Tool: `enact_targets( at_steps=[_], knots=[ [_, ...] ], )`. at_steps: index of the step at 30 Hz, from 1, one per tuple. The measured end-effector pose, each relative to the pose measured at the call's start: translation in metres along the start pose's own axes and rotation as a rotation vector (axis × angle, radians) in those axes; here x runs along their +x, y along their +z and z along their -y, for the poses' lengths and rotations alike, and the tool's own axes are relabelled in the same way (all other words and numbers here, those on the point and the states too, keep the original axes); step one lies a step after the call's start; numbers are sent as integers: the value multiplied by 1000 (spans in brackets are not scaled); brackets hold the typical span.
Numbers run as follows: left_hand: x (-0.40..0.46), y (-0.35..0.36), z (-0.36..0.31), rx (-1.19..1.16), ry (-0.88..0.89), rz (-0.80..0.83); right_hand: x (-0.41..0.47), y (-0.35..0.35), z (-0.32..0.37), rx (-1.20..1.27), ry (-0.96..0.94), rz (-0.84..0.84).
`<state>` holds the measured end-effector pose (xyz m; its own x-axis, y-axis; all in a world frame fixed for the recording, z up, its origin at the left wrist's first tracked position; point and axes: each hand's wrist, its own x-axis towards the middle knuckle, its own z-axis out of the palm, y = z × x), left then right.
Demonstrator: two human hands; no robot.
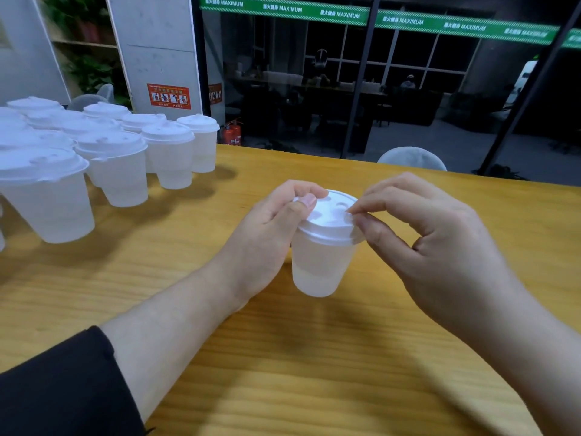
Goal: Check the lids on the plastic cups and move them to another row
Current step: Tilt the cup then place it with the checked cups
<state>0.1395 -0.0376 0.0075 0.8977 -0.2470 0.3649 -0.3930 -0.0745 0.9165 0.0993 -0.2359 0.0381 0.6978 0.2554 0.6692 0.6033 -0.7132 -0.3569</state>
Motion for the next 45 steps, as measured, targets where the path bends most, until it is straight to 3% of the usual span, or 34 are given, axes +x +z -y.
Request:
enact_targets(
  at_steps=[4,16,23,26,30,37,41,45],
  knots=[
    [0,-1,1,5,-4,1,1,-7,2,-202,-93,36],
    [1,-2,4,-27,4,23,3,-17,20,-509,-176,149],
    [1,-2,6,-45,-13,6,-6,-5,15,-109,99,82],
    [1,0,7,-61,-51,-7,3,-2,15,22,234,159],
    [-1,2,2,-85,-92,-49,15,10,21,38,296,315],
    [-1,-3,-5,-235,-302,-176,24,19,28,153,414,250],
    [-3,-4,-5,-446,-466,-72,26,15,33,389,477,48],
    [-6,2,-9,-781,-613,73,26,8,32,413,451,47]
  ],
)
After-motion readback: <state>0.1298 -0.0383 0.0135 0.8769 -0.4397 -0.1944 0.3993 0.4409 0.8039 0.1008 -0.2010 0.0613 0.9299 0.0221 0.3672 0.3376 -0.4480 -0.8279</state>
